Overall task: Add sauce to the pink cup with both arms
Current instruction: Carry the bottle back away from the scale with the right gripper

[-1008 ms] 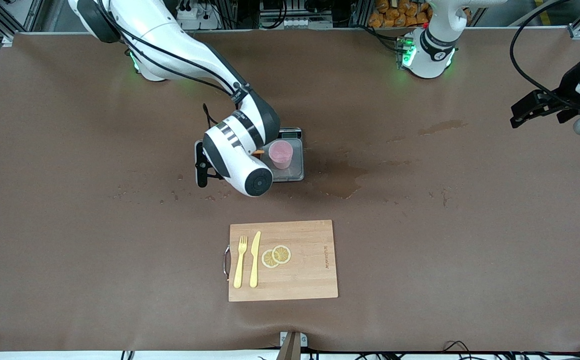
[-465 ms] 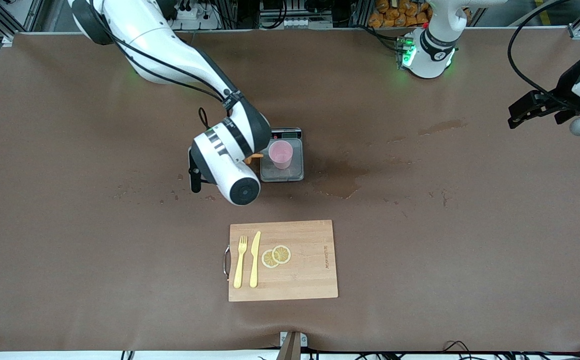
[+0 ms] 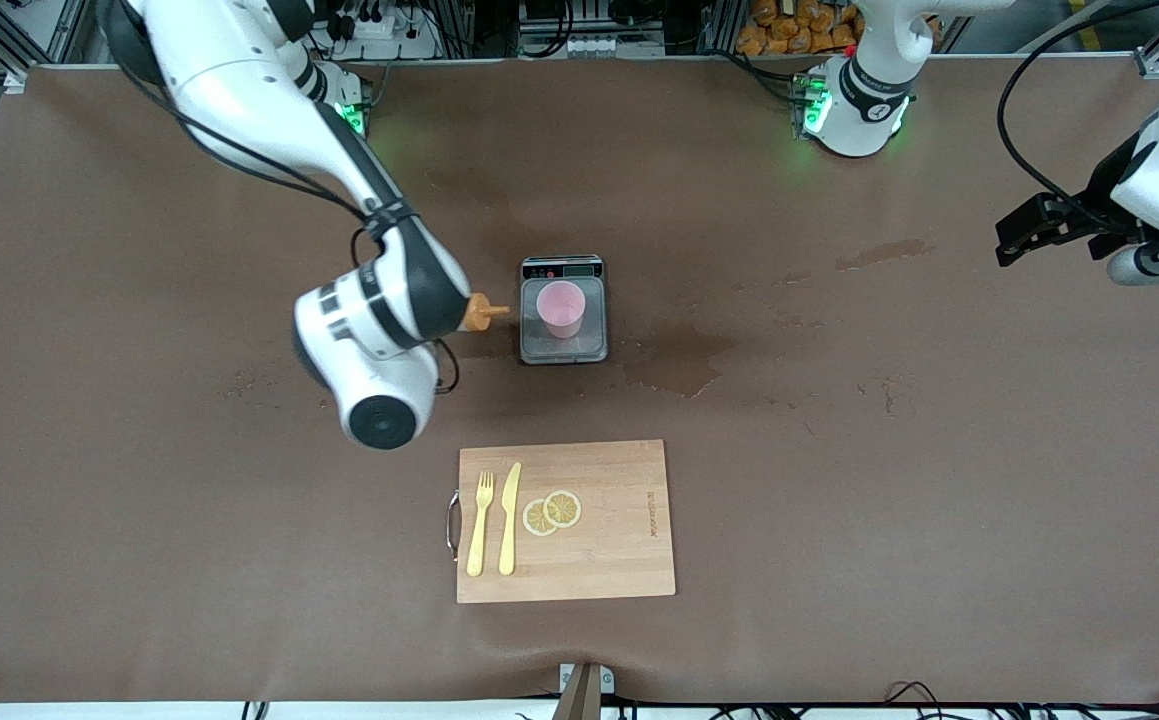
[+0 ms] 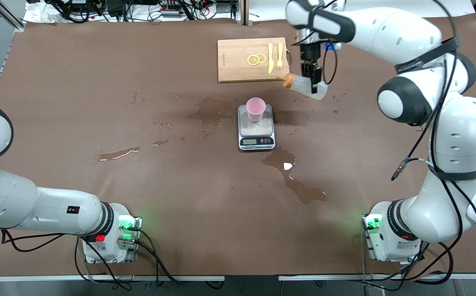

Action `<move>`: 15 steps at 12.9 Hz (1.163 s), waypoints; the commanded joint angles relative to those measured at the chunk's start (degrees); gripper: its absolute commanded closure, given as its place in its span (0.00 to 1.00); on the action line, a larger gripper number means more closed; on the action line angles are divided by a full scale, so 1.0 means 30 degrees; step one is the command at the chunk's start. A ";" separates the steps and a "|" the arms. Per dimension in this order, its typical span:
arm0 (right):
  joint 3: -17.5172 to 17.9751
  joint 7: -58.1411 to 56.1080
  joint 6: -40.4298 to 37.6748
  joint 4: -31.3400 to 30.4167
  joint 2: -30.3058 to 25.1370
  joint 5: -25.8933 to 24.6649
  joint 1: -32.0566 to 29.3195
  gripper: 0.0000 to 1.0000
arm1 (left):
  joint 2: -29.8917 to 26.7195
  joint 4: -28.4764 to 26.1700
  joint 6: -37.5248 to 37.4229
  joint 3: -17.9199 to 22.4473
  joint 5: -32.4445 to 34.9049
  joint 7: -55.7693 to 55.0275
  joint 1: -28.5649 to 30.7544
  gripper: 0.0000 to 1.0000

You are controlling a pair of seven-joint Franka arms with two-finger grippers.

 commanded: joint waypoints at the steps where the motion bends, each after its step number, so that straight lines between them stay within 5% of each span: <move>1: 0.0249 -0.1541 -0.0358 -0.0338 -0.1001 0.0610 -0.1278 0.47 | -0.0024 0.0101 0.0123 0.0133 -0.0387 0.0265 0.0035 0.00; 5: 0.0249 -0.5750 -0.1381 -0.0397 -0.1293 0.2687 -0.4202 0.47 | -0.0111 0.0101 0.0123 0.0045 -0.0387 0.0235 0.0036 0.00; 15: 0.0190 -1.8881 -0.2586 -0.0631 0.0138 0.3478 -1.2115 0.41 | -0.0492 0.0100 -0.0053 -0.0014 -0.0357 0.0265 0.0094 0.00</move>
